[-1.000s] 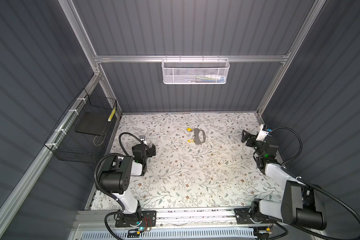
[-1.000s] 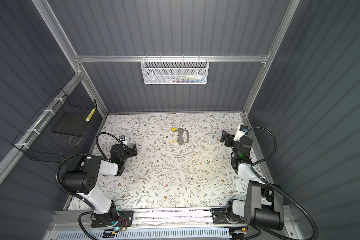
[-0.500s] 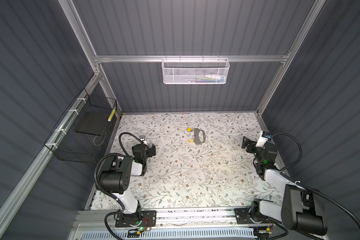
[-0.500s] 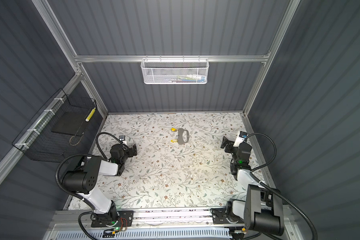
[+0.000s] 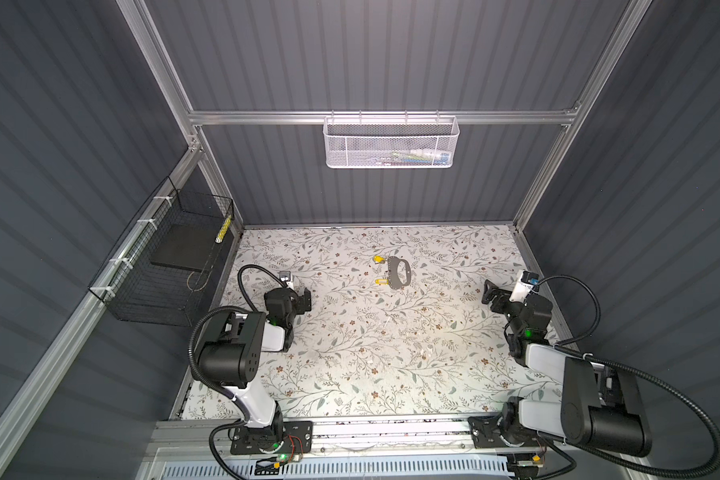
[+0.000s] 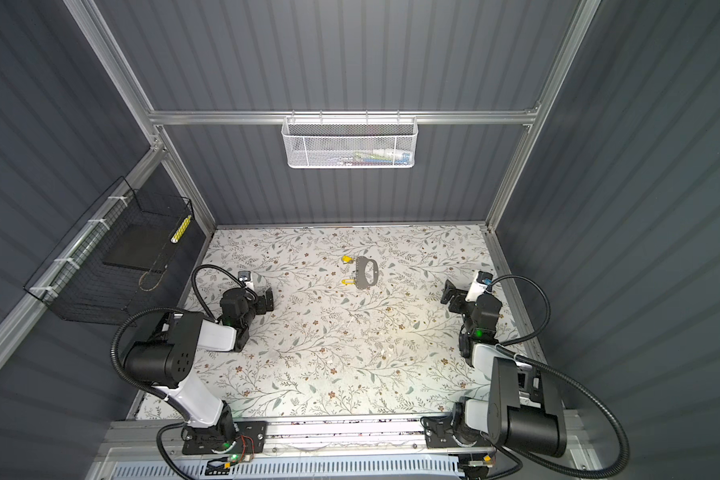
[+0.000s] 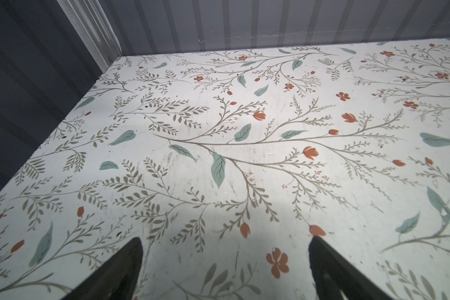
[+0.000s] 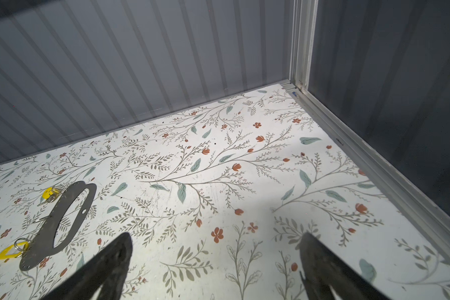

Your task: Put the keys on the keyring

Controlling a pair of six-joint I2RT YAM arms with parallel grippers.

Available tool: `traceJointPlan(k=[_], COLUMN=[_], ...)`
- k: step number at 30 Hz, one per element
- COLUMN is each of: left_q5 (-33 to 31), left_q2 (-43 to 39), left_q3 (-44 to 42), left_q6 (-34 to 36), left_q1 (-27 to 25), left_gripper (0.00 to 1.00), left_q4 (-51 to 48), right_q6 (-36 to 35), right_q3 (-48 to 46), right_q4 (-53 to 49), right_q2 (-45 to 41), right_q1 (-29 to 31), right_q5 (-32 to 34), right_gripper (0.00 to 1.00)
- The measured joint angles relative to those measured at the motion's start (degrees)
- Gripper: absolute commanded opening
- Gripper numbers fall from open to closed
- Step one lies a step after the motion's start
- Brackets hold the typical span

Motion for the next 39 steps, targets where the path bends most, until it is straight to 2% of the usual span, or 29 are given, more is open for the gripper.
traceJointPlan(k=[13, 21, 39], left_q5=[0.0, 0.0, 0.0], left_q2=[0.0, 0.0, 0.0], left_q3=[0.0, 0.0, 0.0], left_q6=[0.0, 0.0, 0.0], left_q1=[0.0, 0.0, 0.0], left_gripper=[1.0, 1.0, 1.0], left_q4=[0.0, 0.0, 0.0], right_q6=[-2.5, -5.7, -6.4], right_q3=[-2.3, 0.0, 0.0], right_q4=[11.1, 8.4, 8.4], right_q2=[6.8, 8.4, 8.4], right_q1=[0.1, 2.5, 2.7], right_q5=[-6.8, -9.6, -8.5], right_gripper=[0.99, 0.99, 0.99])
